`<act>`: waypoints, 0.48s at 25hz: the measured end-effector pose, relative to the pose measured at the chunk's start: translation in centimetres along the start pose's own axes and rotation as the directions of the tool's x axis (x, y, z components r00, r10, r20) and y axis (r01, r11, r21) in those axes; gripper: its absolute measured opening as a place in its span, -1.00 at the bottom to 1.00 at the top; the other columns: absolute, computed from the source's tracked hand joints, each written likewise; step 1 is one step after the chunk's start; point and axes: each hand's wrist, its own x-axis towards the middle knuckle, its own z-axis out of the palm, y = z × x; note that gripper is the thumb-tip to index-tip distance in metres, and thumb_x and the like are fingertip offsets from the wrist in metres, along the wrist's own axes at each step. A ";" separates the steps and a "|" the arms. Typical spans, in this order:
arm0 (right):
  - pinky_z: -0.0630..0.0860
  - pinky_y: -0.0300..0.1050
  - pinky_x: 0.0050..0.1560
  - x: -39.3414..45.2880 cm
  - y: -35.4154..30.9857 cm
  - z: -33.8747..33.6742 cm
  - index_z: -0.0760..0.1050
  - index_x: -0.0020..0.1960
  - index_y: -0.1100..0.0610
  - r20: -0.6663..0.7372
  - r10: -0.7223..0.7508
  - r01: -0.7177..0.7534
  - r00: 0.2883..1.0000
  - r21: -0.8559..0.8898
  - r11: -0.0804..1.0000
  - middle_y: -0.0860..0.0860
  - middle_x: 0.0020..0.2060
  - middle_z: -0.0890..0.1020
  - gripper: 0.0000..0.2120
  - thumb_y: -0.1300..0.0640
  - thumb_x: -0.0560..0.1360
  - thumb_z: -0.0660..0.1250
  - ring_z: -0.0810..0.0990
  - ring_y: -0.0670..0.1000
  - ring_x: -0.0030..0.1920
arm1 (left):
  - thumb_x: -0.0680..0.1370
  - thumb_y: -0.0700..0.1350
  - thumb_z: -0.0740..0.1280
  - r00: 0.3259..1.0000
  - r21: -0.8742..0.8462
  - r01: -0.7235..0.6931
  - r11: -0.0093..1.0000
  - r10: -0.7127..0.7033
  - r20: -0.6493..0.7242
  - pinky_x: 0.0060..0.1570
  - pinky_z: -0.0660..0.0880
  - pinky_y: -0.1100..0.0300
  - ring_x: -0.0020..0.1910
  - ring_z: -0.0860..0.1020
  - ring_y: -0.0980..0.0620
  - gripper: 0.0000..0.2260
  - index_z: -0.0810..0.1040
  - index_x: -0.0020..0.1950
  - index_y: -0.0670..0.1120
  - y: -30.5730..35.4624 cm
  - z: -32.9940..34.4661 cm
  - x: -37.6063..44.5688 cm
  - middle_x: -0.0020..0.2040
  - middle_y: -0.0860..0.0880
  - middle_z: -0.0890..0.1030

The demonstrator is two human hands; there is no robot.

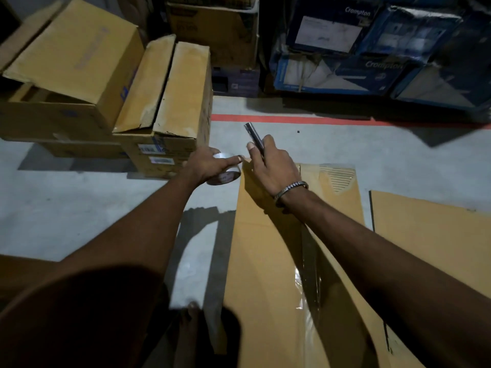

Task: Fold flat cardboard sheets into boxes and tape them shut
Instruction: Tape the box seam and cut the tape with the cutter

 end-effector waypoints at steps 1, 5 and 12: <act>0.61 0.15 -0.27 0.0 0.6 -0.5 0.34 0.14 0.05 -0.011 0.002 -0.003 1.000 -0.012 1.000 0.02 -0.26 0.59 -0.67 -0.21 0.70 0.06 0.58 0.08 -0.30 | 0.35 0.41 0.53 1.000 -0.011 0.009 1.000 -0.009 0.007 -0.16 0.46 0.10 -0.02 0.67 -0.19 -0.29 0.69 0.04 -0.25 -0.1 0.0 0.0 -0.02 -0.23 0.72; 0.61 0.09 -0.26 -0.4 4.7 -4.0 0.37 0.19 0.06 -0.045 0.067 -0.073 0.997 -0.132 0.989 0.03 -0.23 0.57 -0.65 -0.21 0.70 0.07 0.58 0.07 -0.26 | 0.37 0.39 0.53 1.000 0.010 0.008 1.000 -0.008 0.006 -0.18 0.42 0.11 -0.03 0.69 -0.18 -0.32 0.68 -0.05 -0.28 0.0 -0.1 0.0 -0.07 -0.25 0.72; 0.31 -0.09 -0.42 -4.2 11.9 -9.3 0.34 0.06 0.11 -0.108 0.185 -0.200 0.977 -0.151 0.968 0.05 -0.31 0.52 -0.75 -0.08 0.71 0.15 0.49 0.06 -0.36 | 0.47 0.33 0.46 0.999 -0.034 0.042 0.999 -0.040 0.036 0.11 0.55 -0.04 0.05 0.64 -0.17 -0.42 0.66 0.03 -0.22 0.6 -0.3 -0.2 0.07 -0.18 0.69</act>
